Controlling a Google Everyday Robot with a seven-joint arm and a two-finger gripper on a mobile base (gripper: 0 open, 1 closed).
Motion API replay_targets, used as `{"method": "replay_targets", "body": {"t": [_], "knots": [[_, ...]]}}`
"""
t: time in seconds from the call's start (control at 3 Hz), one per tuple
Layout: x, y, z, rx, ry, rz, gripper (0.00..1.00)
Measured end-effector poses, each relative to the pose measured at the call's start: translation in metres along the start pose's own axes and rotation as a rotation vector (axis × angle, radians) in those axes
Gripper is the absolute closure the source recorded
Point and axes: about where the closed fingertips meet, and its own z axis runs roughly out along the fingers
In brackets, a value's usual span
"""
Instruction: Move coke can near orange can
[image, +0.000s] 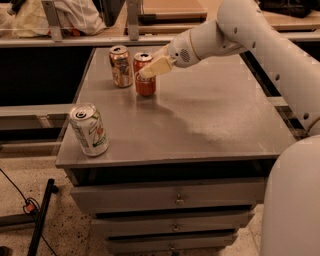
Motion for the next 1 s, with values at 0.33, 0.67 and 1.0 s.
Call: {"method": "replay_targets", "body": {"t": [0.33,0.67,1.0], "knots": [[0.0081,0.0027,0.0063,0.007,0.013,-0.028,0.37],[0.0119,0.0051,0.0131,0.0,0.005,-0.039,0.13],[0.0134,0.0058,0.0155,-0.007,-0.003,-0.039,0.0]]}}
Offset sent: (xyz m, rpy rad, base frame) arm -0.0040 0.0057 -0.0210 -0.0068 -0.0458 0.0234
